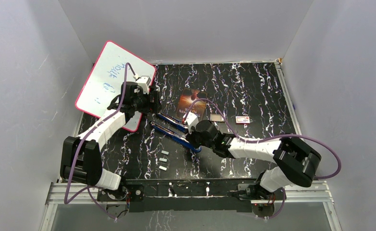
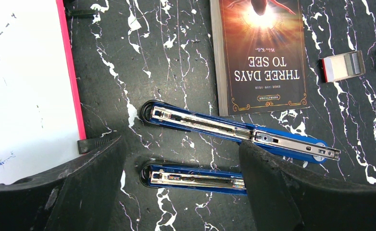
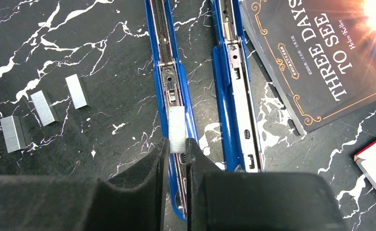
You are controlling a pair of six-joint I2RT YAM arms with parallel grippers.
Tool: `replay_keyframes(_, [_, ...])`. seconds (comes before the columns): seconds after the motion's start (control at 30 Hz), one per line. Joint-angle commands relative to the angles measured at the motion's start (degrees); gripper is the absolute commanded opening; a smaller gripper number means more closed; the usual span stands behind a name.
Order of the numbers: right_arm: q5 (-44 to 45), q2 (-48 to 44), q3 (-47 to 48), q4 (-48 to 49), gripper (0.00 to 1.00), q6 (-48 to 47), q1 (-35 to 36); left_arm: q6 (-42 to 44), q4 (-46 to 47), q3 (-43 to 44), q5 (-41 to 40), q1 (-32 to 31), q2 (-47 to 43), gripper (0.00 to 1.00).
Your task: Load the staples into the stapler
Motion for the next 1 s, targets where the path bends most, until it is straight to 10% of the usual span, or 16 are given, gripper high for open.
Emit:
replay_keyframes(0.0, [-1.4,-1.35,2.09,2.13,0.0,-1.05,0.24,0.15,0.12,1.23,0.88,0.14,-0.12,0.85])
replay_keyframes(0.97, [0.25,2.4,2.8,-0.63,0.0,0.75,0.3,0.23,0.09,1.32,0.79,0.15,-0.16,0.85])
